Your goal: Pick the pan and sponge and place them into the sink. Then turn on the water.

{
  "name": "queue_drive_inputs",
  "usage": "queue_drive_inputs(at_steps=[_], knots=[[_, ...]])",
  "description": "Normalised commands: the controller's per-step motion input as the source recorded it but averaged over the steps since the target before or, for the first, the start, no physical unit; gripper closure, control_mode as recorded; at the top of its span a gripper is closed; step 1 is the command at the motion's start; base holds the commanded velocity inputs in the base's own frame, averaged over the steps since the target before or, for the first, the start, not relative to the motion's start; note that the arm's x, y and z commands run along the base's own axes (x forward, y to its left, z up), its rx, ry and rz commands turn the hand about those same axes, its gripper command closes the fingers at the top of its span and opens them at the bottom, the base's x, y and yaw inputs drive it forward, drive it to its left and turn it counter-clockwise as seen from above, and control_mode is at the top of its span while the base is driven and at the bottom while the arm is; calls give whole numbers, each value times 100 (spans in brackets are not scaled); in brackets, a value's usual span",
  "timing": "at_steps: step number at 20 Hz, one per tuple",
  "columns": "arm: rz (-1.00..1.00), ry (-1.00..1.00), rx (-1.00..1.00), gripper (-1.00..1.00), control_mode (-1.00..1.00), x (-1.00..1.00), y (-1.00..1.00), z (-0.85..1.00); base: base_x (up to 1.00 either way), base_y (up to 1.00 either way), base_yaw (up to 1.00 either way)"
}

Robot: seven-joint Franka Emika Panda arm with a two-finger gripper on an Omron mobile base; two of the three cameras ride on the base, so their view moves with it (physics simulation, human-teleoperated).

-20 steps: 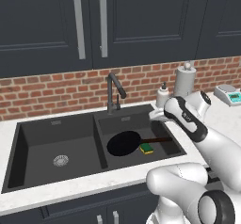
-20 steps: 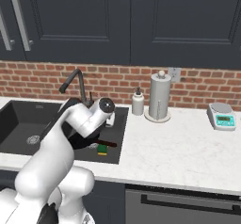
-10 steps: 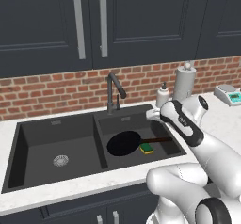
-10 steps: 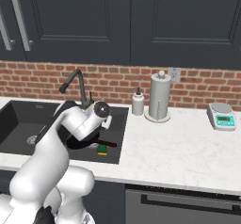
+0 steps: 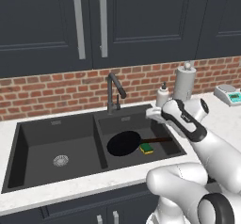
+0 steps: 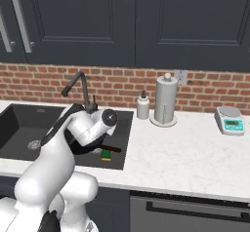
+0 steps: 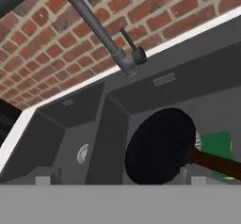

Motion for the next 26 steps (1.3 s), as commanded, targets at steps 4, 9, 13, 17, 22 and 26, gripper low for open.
queue_drive_inputs(at_steps=[4, 9, 13, 17, 22, 26], knots=[[0, 0, 12, -100, -100, 16, 16, 0, 0, 0, 0], [0, 0, 5, -100, -100, 17, 36, 0, 0, 0, 0], [0, 0, 3, -100, -100, 25, 37, 0, 0, 0, 0], [0, 0, 5, -100, -100, 36, 17, 0, 0, 0, 0], [0, 0, 6, -100, -100, 36, 0, -1, 0, 0, 0], [0, 0, 6, -100, -100, 32, 0, -3, 0, 0, 0]])
